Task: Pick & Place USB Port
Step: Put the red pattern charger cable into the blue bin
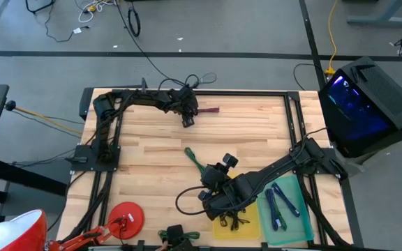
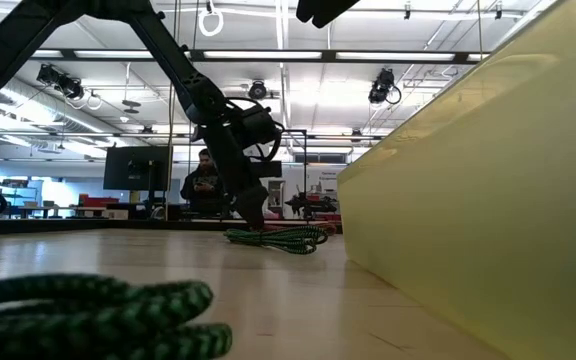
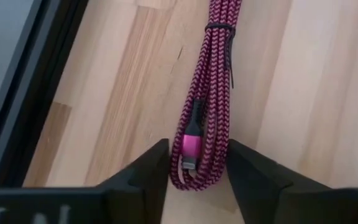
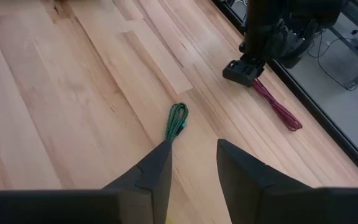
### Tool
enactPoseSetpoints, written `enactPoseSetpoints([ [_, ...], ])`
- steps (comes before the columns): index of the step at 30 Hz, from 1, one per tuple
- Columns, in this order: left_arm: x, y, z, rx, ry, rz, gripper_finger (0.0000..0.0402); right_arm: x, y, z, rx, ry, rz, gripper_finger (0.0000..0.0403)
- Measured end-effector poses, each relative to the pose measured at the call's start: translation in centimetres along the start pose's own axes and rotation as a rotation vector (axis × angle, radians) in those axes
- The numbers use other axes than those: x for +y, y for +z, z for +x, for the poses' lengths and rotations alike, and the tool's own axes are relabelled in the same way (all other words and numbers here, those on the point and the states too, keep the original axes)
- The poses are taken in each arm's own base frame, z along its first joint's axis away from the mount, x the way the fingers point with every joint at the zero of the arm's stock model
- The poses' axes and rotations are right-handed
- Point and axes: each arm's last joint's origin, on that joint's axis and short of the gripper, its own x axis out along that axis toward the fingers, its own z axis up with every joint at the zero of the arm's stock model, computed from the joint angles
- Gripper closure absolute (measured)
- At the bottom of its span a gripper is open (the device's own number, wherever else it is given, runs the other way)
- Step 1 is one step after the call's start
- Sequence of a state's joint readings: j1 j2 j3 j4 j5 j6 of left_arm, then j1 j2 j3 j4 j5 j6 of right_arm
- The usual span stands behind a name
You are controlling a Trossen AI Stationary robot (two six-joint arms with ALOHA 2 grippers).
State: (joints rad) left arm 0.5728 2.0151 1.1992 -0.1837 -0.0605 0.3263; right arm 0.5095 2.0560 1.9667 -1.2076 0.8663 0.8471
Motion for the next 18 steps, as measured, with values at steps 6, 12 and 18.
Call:
enactPoseSetpoints([
  [6, 0.1, 0.0, 0.1, -0.001, -0.006, -0.003, 0.0368, 0.0, 0.0, 0.0, -0.005, -0.005, 0.000, 0.0276],
  [12, -0.4, -0.1, -0.7, 0.036, -0.024, -0.011, 0.0378, -0.1, 0.1, 0.2, -0.005, -0.011, 0.004, 0.0276],
  [18, -1.3, 0.5, -5.0, 0.083, -0.018, -0.038, 0.0379, -0.7, 0.4, 0.8, 0.013, -0.039, -0.015, 0.0276],
])
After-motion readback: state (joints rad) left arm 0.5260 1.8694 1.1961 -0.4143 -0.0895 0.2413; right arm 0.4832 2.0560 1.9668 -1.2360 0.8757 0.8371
